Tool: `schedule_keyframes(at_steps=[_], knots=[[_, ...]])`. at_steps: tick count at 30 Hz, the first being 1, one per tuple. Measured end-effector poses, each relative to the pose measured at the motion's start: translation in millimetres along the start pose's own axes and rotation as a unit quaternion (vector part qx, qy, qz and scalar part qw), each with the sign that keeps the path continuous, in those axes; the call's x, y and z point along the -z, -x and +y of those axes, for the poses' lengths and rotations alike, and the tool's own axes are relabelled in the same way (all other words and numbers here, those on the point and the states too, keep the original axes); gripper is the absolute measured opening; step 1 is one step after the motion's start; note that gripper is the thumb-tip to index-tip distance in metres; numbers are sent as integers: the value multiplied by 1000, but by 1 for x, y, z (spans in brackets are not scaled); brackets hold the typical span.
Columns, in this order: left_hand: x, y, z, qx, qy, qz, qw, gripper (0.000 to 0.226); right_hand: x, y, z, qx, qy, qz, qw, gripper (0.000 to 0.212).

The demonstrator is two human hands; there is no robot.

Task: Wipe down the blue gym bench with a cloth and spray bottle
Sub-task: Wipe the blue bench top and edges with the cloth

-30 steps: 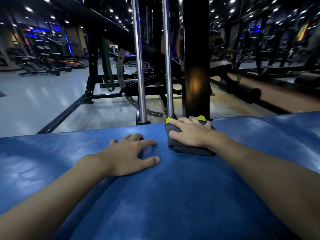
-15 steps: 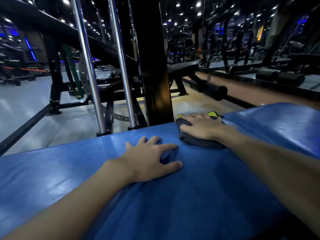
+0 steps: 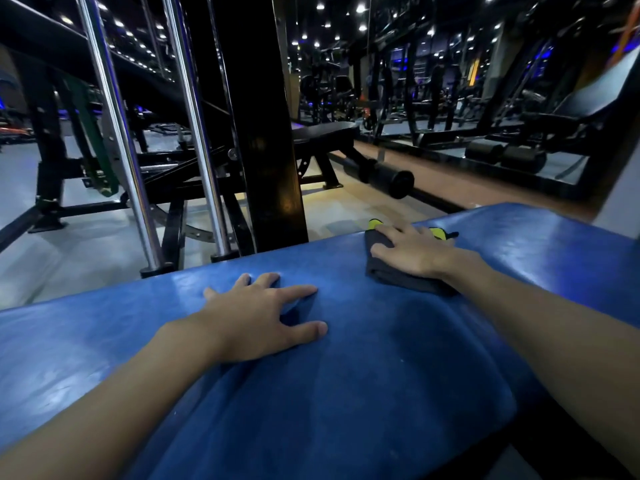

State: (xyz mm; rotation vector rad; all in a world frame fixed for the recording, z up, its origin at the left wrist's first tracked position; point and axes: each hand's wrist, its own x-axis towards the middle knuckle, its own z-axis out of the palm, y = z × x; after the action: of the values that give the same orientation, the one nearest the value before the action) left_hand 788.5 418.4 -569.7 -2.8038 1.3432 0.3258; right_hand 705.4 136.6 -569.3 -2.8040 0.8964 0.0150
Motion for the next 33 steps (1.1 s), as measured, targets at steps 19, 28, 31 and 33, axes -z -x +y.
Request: schedule_keyframes(at_steps=[19, 28, 31, 33], knots=[[-6, 28, -38, -11, 42, 76, 996, 89, -17, 42, -60, 42, 27, -5, 999, 74], [-12, 97, -103, 111, 43, 83, 989, 74, -20, 54, -62, 44, 20, -2, 999, 83], [-16, 102, -108, 104, 39, 97, 989, 75, -24, 58, -74, 55, 21, -1, 998, 81], [-16, 100, -107, 98, 42, 102, 989, 68, -25, 60, -80, 56, 24, -3, 998, 80]])
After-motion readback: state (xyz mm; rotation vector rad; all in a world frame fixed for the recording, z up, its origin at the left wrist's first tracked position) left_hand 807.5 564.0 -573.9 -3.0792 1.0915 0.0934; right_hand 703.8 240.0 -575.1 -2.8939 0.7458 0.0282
